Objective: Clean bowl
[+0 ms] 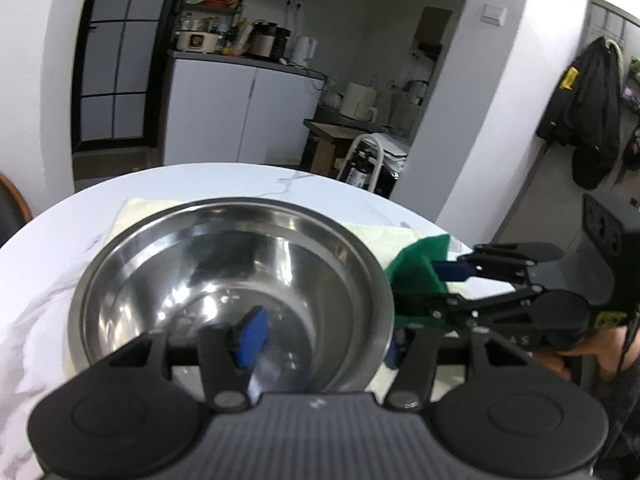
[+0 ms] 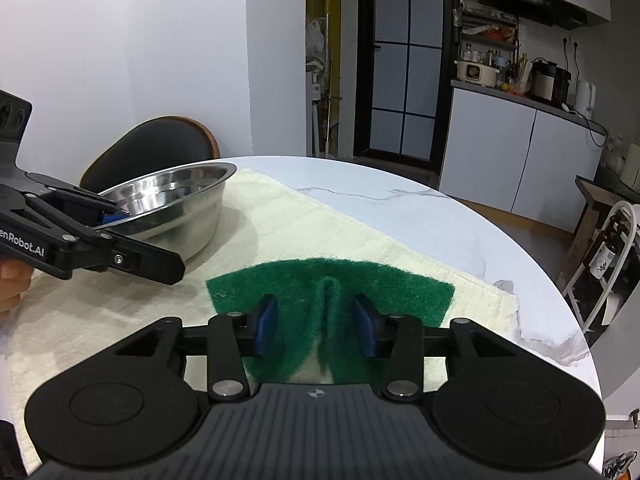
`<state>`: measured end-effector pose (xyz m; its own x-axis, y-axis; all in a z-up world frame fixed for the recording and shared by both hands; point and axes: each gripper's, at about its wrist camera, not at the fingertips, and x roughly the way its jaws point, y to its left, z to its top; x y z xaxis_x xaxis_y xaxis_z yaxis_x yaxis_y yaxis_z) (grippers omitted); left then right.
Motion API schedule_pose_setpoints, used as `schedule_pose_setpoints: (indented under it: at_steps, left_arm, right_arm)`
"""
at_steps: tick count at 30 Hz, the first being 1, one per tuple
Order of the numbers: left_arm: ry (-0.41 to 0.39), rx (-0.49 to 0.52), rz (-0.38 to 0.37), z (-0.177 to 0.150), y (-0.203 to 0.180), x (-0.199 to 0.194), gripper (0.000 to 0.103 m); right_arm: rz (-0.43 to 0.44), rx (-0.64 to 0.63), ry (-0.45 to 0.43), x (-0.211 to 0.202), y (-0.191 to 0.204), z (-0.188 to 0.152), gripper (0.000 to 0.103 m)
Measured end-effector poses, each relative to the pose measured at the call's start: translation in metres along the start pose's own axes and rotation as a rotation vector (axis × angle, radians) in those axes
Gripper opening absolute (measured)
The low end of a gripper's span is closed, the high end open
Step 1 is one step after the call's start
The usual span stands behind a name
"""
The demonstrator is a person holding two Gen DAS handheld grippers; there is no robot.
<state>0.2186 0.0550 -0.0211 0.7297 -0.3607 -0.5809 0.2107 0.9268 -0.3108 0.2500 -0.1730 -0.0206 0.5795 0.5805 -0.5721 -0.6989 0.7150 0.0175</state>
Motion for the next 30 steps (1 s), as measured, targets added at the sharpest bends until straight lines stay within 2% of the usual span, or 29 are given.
schedule_pose_setpoints:
  at_steps: [5,6,11,14,24,27,30]
  left_arm:
    - [-0.025,0.012,0.023,0.001,-0.004,-0.009,0.074]
    - [-0.029,0.019,0.029,0.000,-0.006,-0.011,0.080]
    - [-0.040,0.036,0.037,-0.002,-0.012,-0.017,0.085]
    - [-0.052,0.028,0.051,-0.004,-0.013,-0.022,0.093]
    - [-0.080,0.010,0.053,-0.006,-0.015,-0.035,0.095]
    - [-0.134,0.013,0.090,-0.006,-0.019,-0.047,0.102]
    - [-0.138,0.029,0.085,-0.009,-0.022,-0.055,0.102]
  right_arm:
    - [-0.003,0.000,-0.009,-0.006,-0.003,-0.002,0.070]
    - [-0.004,0.003,-0.011,-0.007,-0.004,-0.002,0.072]
    - [-0.015,0.006,-0.022,-0.015,-0.002,-0.003,0.083]
    - [-0.020,0.011,-0.035,-0.022,0.002,-0.005,0.091]
    - [-0.030,0.006,-0.066,-0.039,0.004,-0.012,0.096]
    - [-0.015,0.032,-0.077,-0.044,0.004,-0.013,0.097]
    - [0.008,0.061,-0.094,-0.050,0.002,-0.014,0.101]
